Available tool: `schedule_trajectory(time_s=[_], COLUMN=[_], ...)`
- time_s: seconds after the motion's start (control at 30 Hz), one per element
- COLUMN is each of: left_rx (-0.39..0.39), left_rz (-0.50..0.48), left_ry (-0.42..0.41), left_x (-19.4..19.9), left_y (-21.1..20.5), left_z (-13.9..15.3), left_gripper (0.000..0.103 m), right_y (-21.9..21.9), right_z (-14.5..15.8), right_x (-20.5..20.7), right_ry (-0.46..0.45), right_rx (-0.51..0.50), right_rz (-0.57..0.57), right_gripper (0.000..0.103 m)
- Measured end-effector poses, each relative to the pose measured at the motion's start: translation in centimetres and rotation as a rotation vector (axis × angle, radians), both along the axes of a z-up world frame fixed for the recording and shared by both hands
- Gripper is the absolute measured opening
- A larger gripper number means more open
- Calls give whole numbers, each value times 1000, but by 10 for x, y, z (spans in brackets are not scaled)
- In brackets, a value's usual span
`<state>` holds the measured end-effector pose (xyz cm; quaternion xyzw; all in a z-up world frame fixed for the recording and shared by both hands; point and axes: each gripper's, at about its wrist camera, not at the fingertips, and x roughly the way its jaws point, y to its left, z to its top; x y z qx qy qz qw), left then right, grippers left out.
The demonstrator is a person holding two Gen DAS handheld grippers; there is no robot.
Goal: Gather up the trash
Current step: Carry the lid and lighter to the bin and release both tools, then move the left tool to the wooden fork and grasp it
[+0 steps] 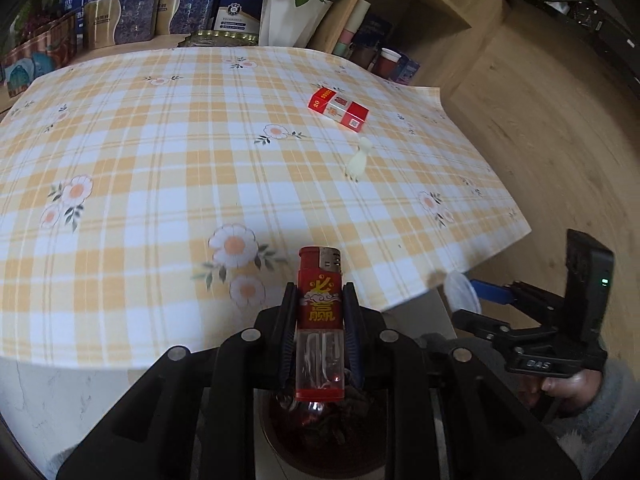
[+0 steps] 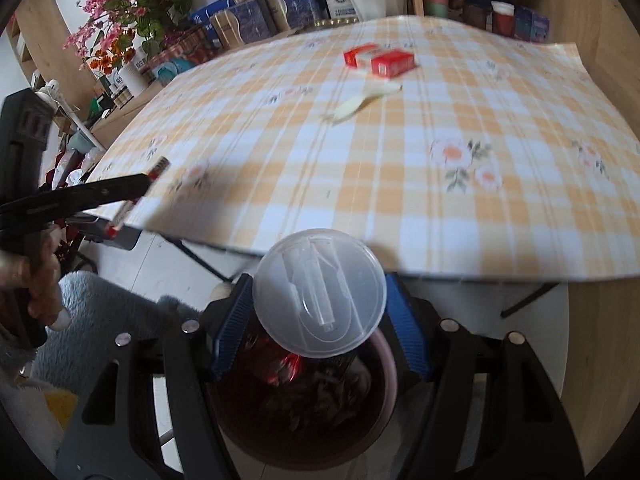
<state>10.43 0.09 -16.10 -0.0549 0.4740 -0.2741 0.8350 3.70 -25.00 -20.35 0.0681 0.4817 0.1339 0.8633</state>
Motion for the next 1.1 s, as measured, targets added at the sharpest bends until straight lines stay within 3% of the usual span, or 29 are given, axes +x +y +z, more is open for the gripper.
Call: schedule_trajectory(time_s=[0.33,0.43,0.73,1.1], left_rx=[-34,-46,-30,25], left_rz=[-14,-14,-69,-208], left_ry=[-30,-28,-9,59], left_x=[-39,-41,-46,-54], left_y=[6,7,-2,-40], left_z=[11,11,4,-22], left_gripper=[22,22,22,22], right_y=[16,16,-5,-50], right_z=[-26,-29,4,52], right_x=[-9,-10,-8,-7], right_ry=[116,139,45,-71], right_rx=[25,49,52,39], right_rz=[2,-15,-89,-194], right_gripper=[68,75,91,95])
